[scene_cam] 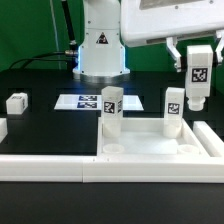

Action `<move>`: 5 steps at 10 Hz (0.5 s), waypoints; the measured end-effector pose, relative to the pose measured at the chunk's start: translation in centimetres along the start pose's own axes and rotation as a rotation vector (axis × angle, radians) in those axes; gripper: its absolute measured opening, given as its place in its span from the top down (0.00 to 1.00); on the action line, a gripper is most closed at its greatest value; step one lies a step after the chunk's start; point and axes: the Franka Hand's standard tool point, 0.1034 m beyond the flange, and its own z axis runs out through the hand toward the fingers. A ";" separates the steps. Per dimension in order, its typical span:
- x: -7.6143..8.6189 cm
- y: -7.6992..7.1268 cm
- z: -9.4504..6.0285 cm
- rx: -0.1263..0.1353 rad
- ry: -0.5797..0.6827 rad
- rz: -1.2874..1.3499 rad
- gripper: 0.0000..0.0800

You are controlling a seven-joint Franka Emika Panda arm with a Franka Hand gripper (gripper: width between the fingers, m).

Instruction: Assemble square table

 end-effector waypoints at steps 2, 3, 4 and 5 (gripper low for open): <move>0.0 -1.3 0.3 0.016 0.066 -0.028 0.63; -0.1 -1.1 0.4 0.012 0.059 -0.036 0.63; -0.1 -1.0 0.4 0.011 0.058 -0.034 0.63; -0.1 -1.1 0.4 0.012 0.057 -0.039 0.63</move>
Offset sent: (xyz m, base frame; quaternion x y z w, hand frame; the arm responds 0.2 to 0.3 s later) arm 0.0000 0.0000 0.0000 0.0000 0.0000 0.0000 1.0000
